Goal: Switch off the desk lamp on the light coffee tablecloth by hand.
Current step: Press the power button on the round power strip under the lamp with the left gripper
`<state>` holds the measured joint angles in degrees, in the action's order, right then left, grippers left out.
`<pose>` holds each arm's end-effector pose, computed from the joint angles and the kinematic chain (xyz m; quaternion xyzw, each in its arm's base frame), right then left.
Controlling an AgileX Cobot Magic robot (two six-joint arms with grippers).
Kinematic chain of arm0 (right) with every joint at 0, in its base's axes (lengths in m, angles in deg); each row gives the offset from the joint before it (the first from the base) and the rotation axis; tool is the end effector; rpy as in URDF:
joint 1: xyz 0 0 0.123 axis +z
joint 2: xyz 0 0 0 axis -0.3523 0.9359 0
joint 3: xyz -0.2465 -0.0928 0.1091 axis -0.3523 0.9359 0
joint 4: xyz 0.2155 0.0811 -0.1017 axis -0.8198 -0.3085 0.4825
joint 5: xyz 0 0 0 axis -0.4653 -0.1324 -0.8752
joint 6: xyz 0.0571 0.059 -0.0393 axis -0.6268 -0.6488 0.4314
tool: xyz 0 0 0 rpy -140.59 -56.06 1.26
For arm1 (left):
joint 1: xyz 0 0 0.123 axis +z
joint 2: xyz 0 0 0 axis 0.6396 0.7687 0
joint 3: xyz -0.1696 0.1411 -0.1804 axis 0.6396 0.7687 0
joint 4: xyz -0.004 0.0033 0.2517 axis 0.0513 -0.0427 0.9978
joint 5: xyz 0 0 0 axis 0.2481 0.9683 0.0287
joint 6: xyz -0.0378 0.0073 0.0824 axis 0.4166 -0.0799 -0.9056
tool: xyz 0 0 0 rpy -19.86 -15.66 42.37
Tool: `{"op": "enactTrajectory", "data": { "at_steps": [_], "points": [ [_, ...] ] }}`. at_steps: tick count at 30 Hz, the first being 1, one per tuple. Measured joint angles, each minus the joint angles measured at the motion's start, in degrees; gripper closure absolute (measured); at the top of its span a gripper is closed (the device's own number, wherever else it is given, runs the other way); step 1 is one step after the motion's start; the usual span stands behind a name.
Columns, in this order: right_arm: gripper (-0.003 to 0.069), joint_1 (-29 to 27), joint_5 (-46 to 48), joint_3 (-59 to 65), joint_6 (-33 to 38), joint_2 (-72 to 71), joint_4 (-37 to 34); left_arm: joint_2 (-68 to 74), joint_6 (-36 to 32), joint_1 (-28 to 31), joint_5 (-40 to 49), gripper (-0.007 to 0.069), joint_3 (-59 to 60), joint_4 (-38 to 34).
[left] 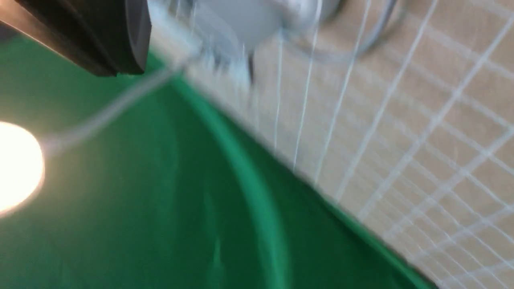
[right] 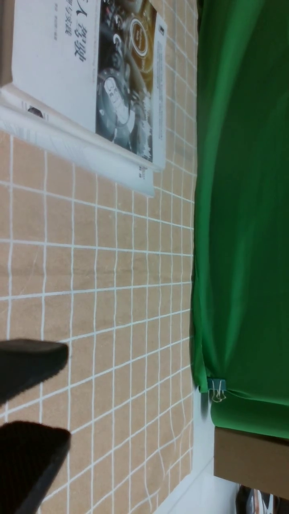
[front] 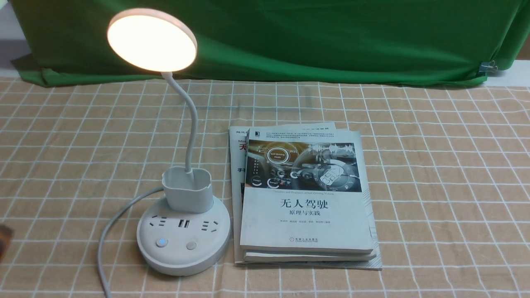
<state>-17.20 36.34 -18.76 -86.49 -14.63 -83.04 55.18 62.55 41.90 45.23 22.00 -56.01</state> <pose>0.0557 0.0016 0.1895 -0.0096 0.7604 0.0181 0.6492 0.0602 -0.0111 0.2533 -0.2051 0.7110 -0.2565 0.6218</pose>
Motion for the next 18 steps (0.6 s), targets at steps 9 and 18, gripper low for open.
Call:
{"op": "enactTrajectory", "data": {
  "at_steps": [9, 18],
  "points": [
    [0.0417, 0.0, 0.0, 0.0, 0.0, 0.0, 0.0, 26.4, -13.64, 0.0, 28.01, 0.0628, -17.21, 8.27],
    [0.0417, 0.0, 0.0, 0.0, 0.0, 0.0, 0.0, 51.28, -20.95, -5.88, 37.94, 0.0631, -29.11, 10.24]
  ]
}}
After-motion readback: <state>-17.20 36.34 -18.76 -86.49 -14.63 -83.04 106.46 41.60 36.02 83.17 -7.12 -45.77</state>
